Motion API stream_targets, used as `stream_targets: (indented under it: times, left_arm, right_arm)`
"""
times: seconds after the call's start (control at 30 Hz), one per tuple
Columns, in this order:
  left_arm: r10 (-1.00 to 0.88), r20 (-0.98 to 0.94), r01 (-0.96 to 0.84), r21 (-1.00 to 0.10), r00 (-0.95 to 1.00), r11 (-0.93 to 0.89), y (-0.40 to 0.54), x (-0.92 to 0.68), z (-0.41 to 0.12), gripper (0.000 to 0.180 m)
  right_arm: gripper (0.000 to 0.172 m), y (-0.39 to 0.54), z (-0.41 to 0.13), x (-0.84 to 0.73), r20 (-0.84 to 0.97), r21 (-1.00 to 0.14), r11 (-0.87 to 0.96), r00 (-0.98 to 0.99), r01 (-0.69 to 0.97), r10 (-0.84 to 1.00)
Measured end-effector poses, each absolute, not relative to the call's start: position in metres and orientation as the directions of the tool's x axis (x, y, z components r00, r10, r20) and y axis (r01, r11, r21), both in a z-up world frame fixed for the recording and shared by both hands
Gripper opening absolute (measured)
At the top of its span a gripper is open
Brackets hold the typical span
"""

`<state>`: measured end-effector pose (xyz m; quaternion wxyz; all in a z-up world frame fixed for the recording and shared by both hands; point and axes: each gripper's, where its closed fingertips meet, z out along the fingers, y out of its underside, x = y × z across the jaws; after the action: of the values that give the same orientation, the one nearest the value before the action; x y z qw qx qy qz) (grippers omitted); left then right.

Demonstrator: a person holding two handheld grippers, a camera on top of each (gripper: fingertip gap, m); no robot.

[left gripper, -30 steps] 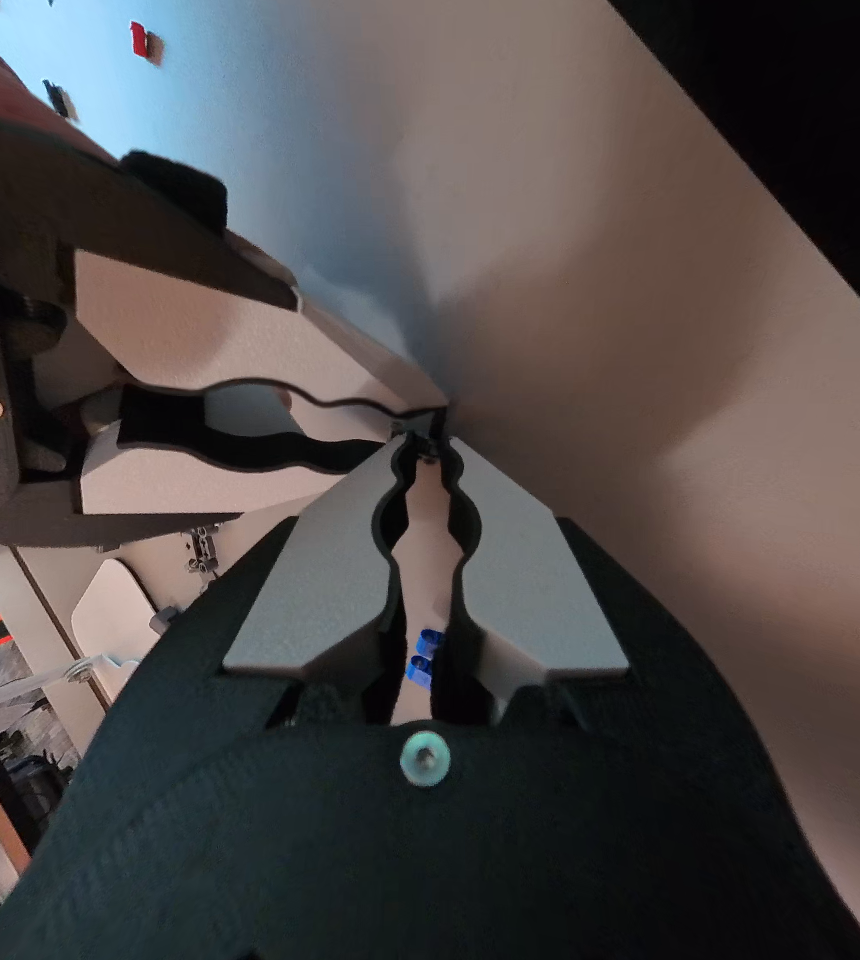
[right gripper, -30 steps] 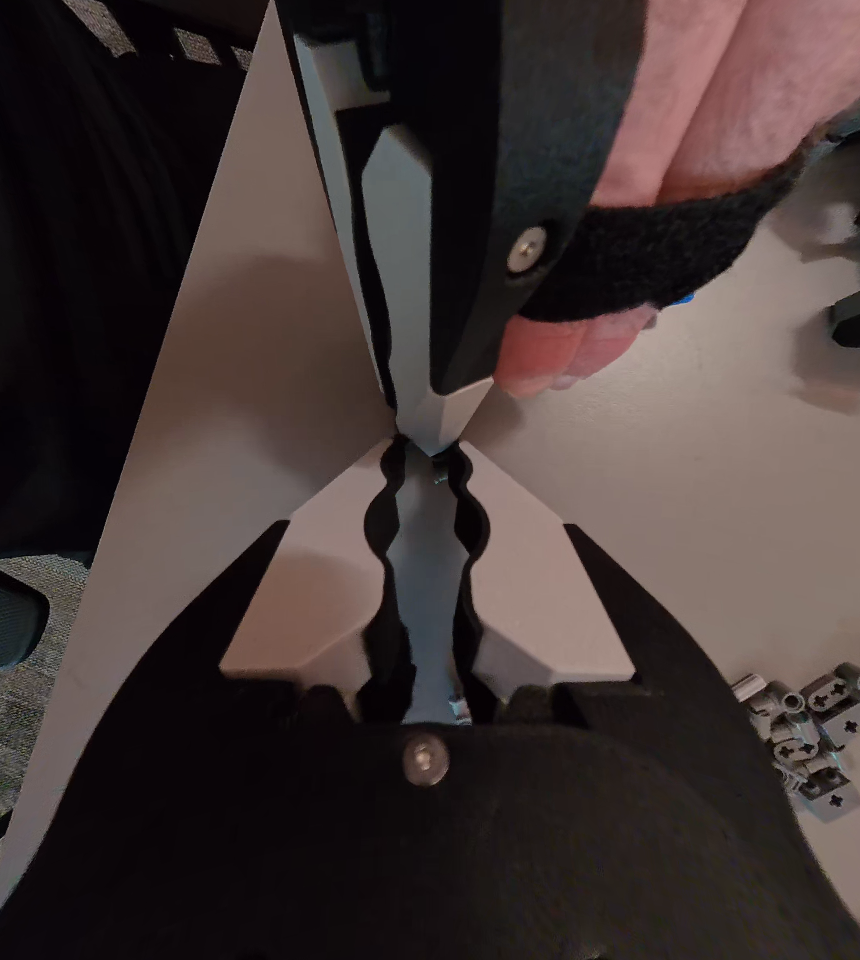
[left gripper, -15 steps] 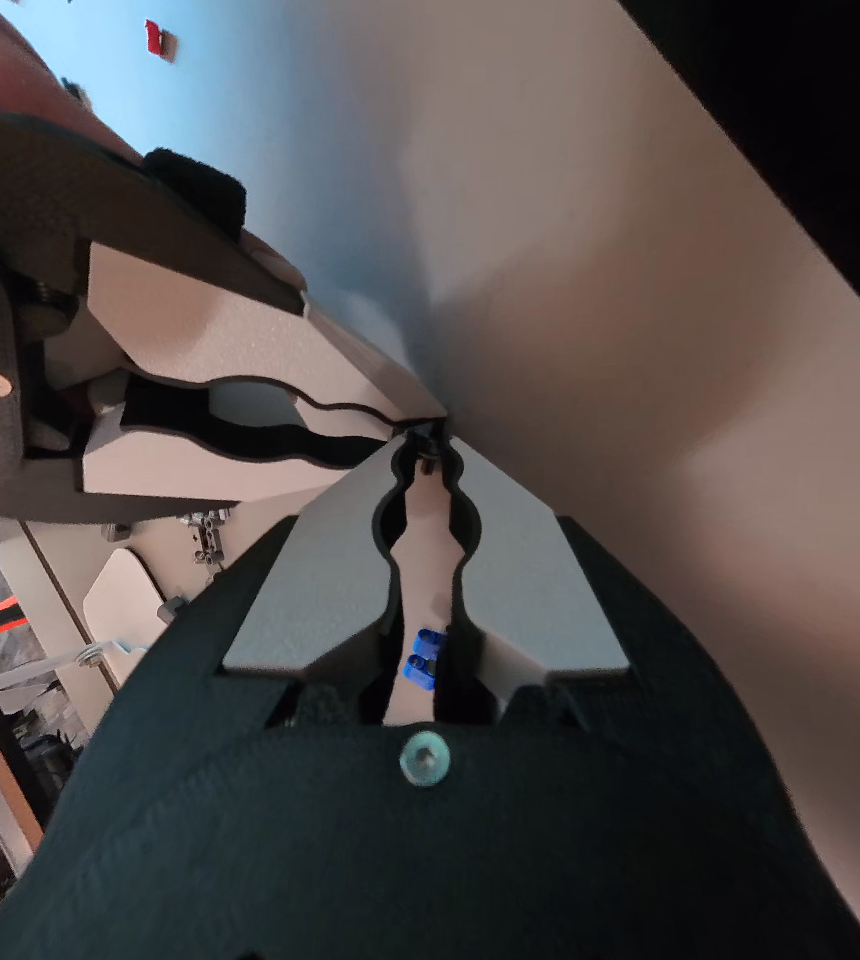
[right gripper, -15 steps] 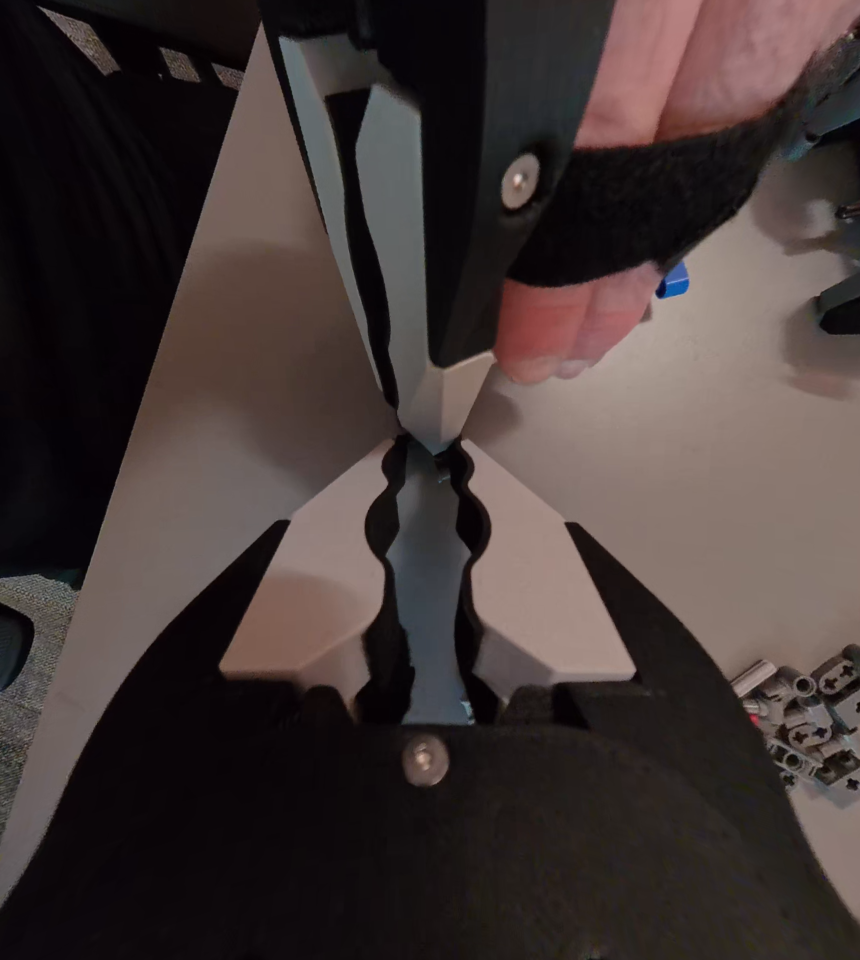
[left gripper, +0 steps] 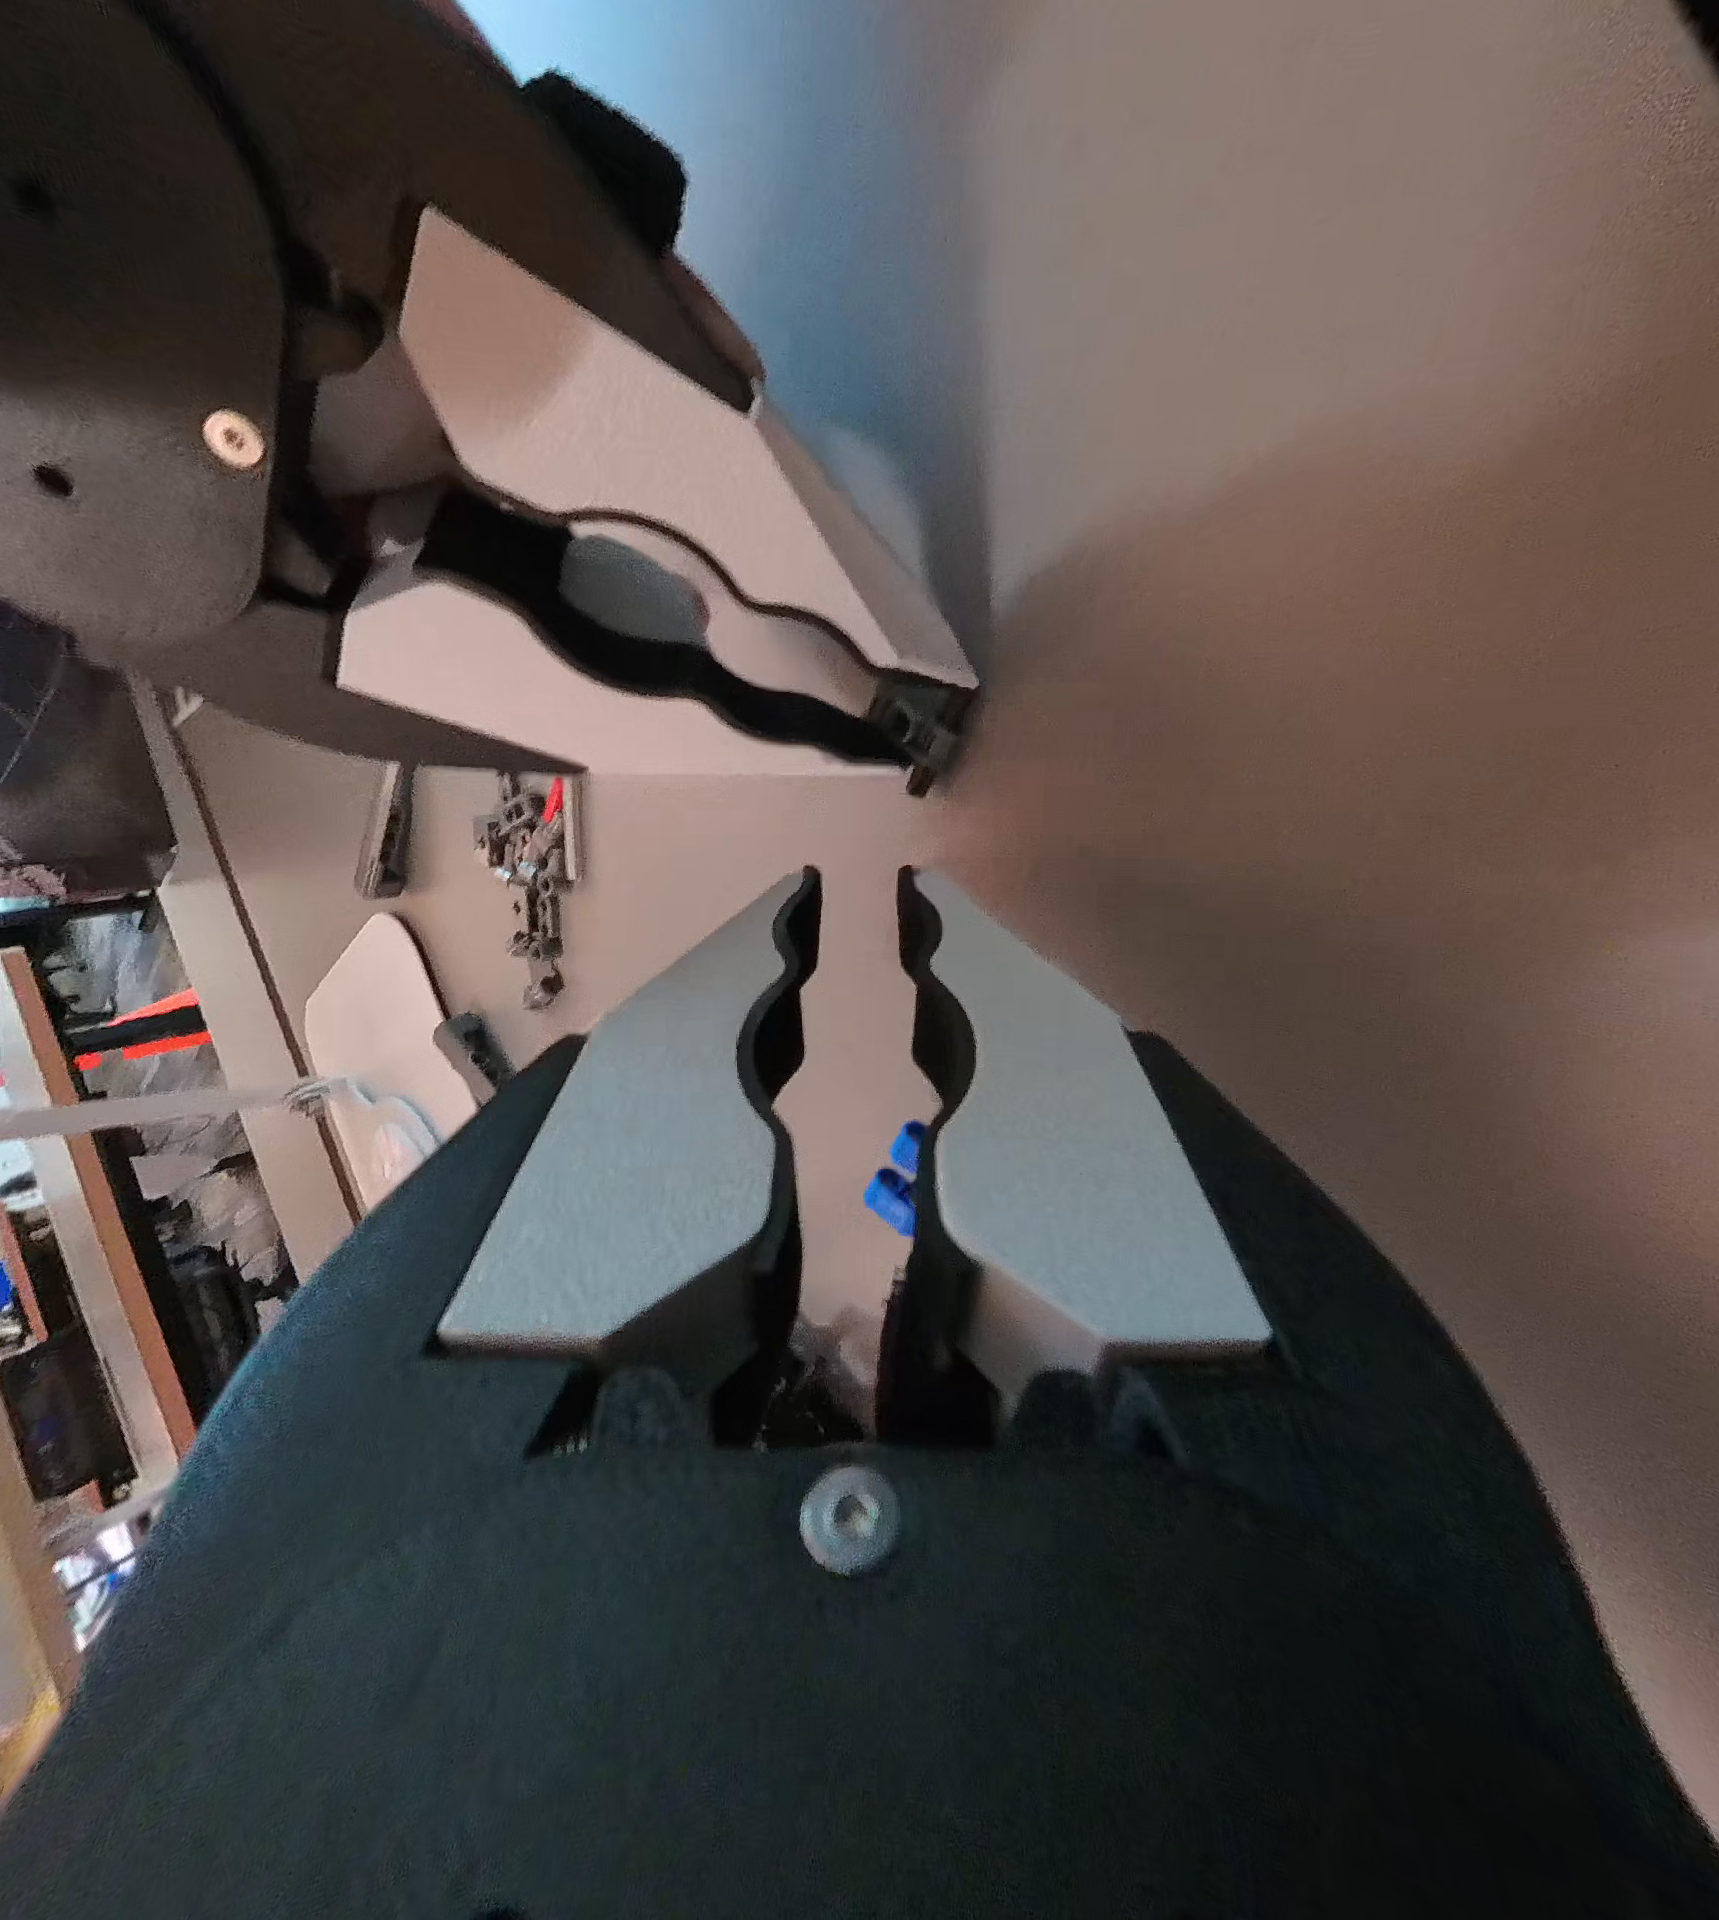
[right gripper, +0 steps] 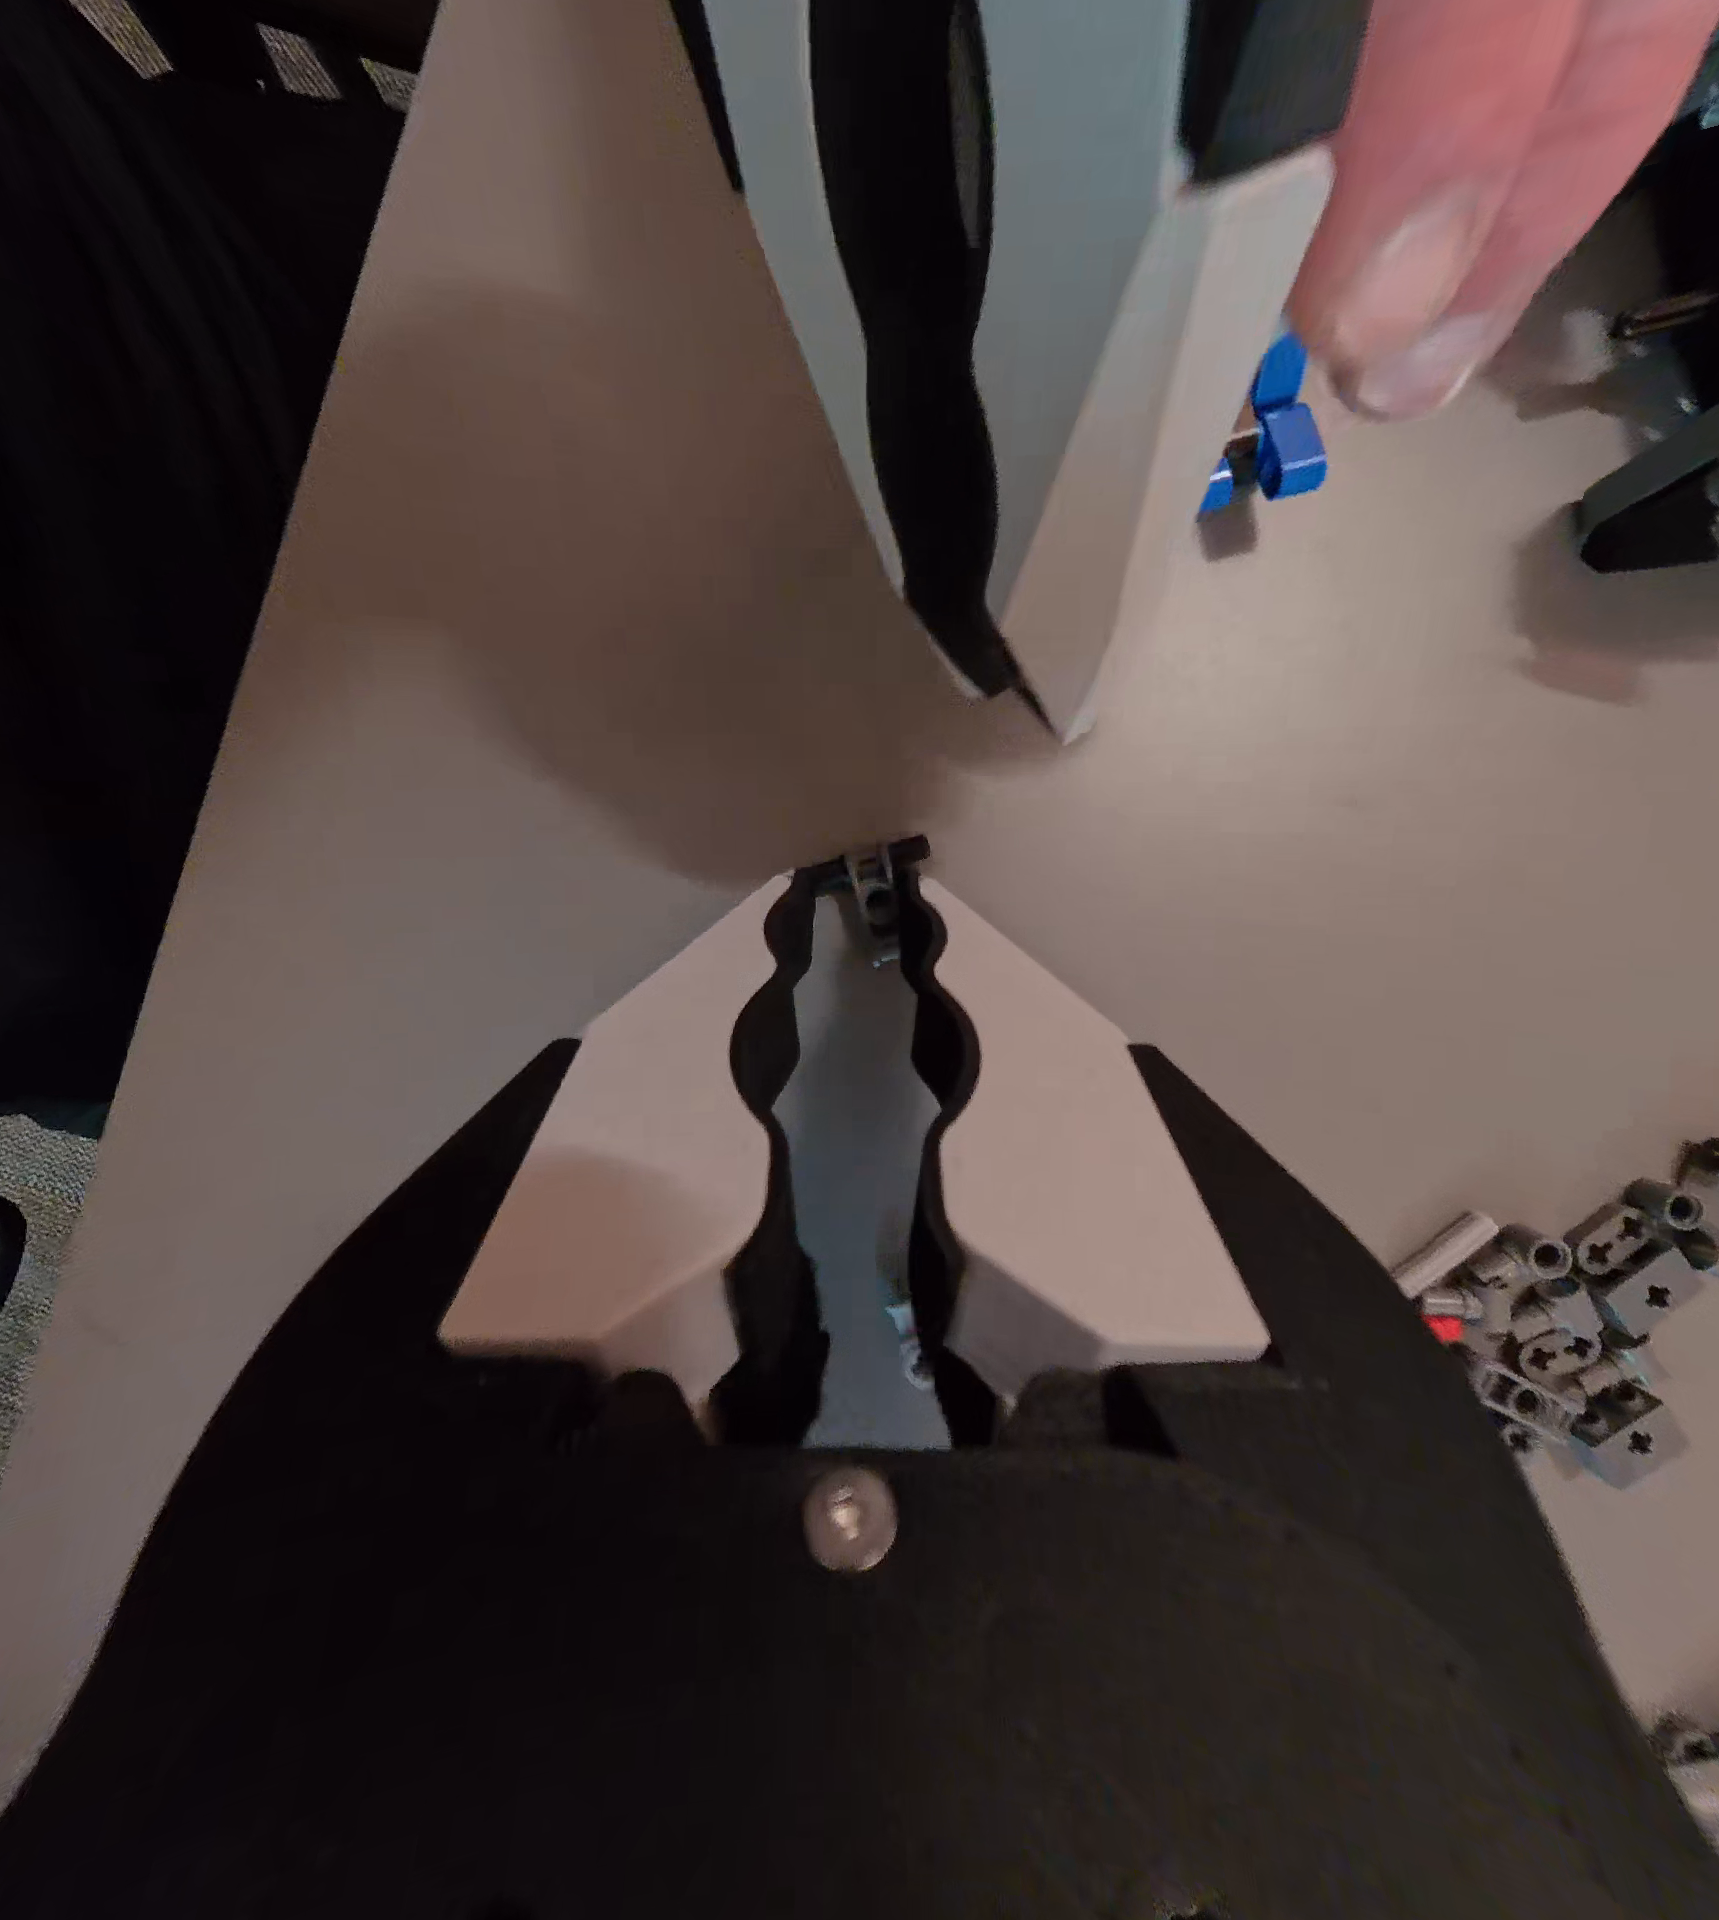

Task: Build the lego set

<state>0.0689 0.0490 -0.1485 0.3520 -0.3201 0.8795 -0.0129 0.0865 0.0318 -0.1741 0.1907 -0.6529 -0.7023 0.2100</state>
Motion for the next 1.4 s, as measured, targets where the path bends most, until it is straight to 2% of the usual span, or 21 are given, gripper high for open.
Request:
stream_targets:
  times: [0.33, 0.67, 1.23, 1.4]
  left_arm:
    - [-0.593, -0.706, -0.605, -0.29, -0.388, 0.741, 0.092, 0.072, -0.132, 0.009]
    - [-0.601, -0.737, -0.611, -0.331, -0.309, 0.72, 0.108, 0.071, -0.126, 0.009]
    - [-0.609, -0.717, -0.624, -0.312, -0.34, 0.717, 0.105, 0.069, -0.134, 0.008]
    - [-0.601, -0.721, -0.619, -0.307, -0.345, 0.723, 0.096, 0.071, -0.129, 0.007]
  right_arm:
    - [0.016, 0.047, -0.174, 0.099, -0.021, -0.497, 0.047, -0.066, 0.867, 0.998]
    - [0.039, 0.054, -0.161, 0.1, 0.025, -0.504, 0.044, -0.036, 0.863, 0.999]
    - [0.035, 0.047, -0.146, 0.129, 0.095, -0.513, 0.012, 0.043, 0.858, 0.994]
    - [0.033, 0.046, -0.116, 0.165, 0.165, -0.566, -0.036, 0.156, 0.824, 0.974]
